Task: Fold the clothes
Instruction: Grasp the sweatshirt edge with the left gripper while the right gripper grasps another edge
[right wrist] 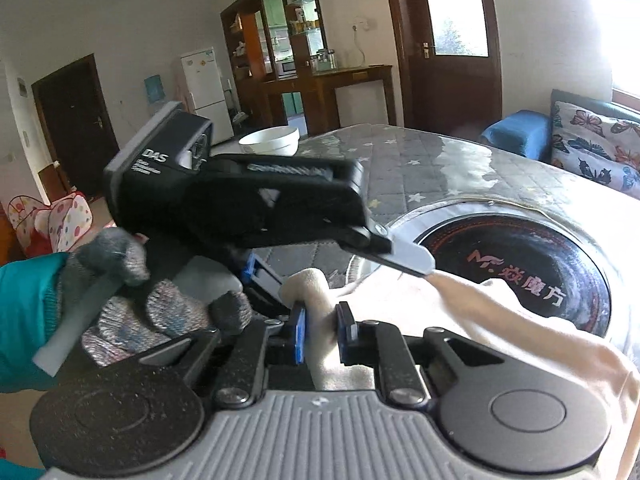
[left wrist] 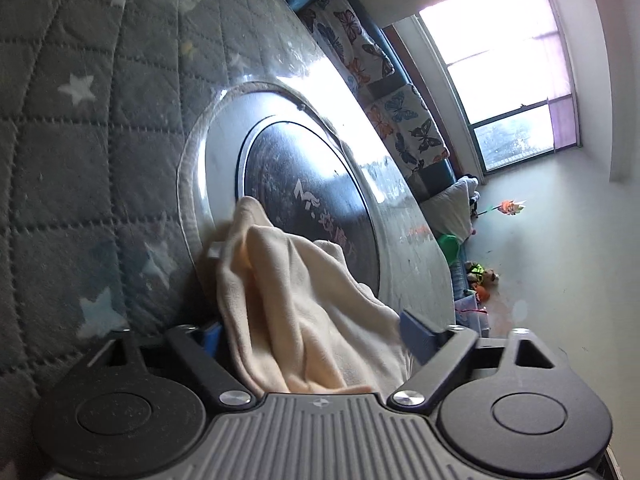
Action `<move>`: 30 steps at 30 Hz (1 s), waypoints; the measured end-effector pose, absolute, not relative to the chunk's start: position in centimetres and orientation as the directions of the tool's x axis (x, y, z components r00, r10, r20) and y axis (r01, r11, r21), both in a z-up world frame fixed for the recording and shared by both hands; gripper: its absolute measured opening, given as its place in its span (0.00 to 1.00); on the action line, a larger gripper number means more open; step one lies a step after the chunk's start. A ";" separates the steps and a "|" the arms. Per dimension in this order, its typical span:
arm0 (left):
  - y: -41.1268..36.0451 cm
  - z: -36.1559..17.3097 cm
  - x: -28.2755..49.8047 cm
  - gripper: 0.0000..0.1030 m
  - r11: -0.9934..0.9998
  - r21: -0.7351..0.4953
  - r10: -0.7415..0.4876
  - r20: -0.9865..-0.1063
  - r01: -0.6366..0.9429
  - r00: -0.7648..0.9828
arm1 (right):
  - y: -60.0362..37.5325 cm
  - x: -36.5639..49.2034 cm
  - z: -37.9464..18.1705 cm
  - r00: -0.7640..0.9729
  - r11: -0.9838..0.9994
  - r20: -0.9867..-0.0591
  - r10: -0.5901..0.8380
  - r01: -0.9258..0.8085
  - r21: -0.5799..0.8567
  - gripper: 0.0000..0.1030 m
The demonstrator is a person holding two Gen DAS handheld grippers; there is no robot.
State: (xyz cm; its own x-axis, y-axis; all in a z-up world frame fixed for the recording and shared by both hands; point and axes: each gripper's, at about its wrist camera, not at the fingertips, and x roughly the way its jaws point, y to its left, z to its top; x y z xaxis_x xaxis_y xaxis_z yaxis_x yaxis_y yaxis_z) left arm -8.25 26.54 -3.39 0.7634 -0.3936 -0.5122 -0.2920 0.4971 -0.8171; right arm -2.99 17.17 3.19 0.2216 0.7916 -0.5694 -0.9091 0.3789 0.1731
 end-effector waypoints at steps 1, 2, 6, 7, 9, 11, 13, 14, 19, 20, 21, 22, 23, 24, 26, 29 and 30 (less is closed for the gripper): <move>26.5 -3.4 -8.2 0.74 0.497 -0.816 -0.392 -0.514 -0.294 0.763 | 17.2 -3.0 3.1 0.218 0.376 -0.570 0.792 -0.910 0.174 0.14; 26.5 -3.5 -8.2 0.68 0.497 -0.815 -0.390 -0.516 -0.297 0.763 | 17.3 -3.1 3.0 0.215 0.373 -0.570 0.793 -0.911 0.175 0.14; 26.4 -4.3 -8.1 0.28 0.504 -0.799 -0.383 -0.547 -0.328 0.744 | 17.3 -3.1 2.6 0.206 0.364 -0.572 0.794 -0.915 0.175 0.14; 26.4 -4.5 -8.1 0.25 0.504 -0.797 -0.381 -0.550 -0.332 0.743 | 17.3 -3.1 2.6 0.205 0.362 -0.572 0.794 -0.916 0.174 0.14; 26.5 -4.7 -8.2 0.23 0.505 -0.794 -0.374 -0.555 -0.338 0.743 | 17.0 -3.1 2.7 0.212 0.368 -0.570 0.794 -0.914 0.173 0.15; 26.4 -4.7 -8.3 0.21 0.513 -0.788 -0.365 -0.559 -0.341 0.745 | 16.5 -2.8 3.0 0.218 0.374 -0.568 0.794 -0.911 0.175 0.16; 26.2 -4.4 -8.3 0.21 0.540 -0.772 -0.350 -0.569 -0.336 0.744 | 15.7 -2.7 3.2 0.233 0.388 -0.562 0.794 -0.905 0.174 0.19; 26.0 -4.3 -8.2 0.21 0.555 -0.763 -0.343 -0.574 -0.333 0.743 | 15.1 -2.5 3.3 0.250 0.405 -0.560 0.790 -0.898 0.170 0.21; 25.3 -3.9 -8.2 0.21 0.607 -0.726 -0.315 -0.594 -0.323 0.740 | 11.2 -0.2 3.2 0.380 0.555 -0.571 0.728 -0.815 0.166 0.23; 25.3 -3.9 -8.2 0.21 0.614 -0.721 -0.312 -0.596 -0.322 0.740 | 10.2 0.5 3.0 0.412 0.595 -0.577 0.705 -0.786 0.166 0.23; 25.2 -3.8 -8.2 0.22 0.617 -0.718 -0.311 -0.598 -0.321 0.739 | 9.3 1.3 2.6 0.443 0.634 -0.584 0.680 -0.755 0.166 0.24; 25.2 -3.8 -8.2 0.22 0.619 -0.717 -0.311 -0.599 -0.321 0.738 | 8.3 2.1 2.3 0.473 0.672 -0.590 0.654 -0.722 0.166 0.24; 25.2 -3.8 -8.2 0.22 0.621 -0.715 -0.310 -0.600 -0.321 0.737 | 7.4 2.9 2.0 0.494 0.705 -0.598 0.631 -0.688 0.175 0.24; 25.2 -3.7 -8.1 0.22 0.622 -0.714 -0.310 -0.602 -0.322 0.736 | 6.4 3.7 1.6 0.511 0.735 -0.607 0.608 -0.652 0.187 0.24; 25.0 -3.6 -8.1 0.22 0.631 -0.705 -0.306 -0.609 -0.323 0.732 | 5.1 5.2 0.9 0.554 0.780 -0.615 0.561 -0.602 0.170 0.26; 24.8 -3.3 -7.8 0.22 0.649 -0.689 -0.295 -0.619 -0.323 0.728 | 4.0 6.6 -0.2 0.578 0.814 -0.621 0.529 -0.552 0.180 0.38; 24.7 -3.1 -7.7 0.22 0.656 -0.683 -0.291 -0.623 -0.322 0.726 | 3.6 7.1 -0.6 0.584 0.824 -0.623 0.520 -0.536 0.185 0.38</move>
State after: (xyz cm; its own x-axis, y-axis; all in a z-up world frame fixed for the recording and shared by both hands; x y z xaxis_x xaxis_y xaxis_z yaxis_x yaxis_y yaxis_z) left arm -7.73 24.67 -3.14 0.7263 -0.2913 -0.6226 -0.3224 0.6555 -0.6829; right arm 7.07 3.64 -0.57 0.5843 0.5198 -0.6232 -0.5358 0.8239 0.1848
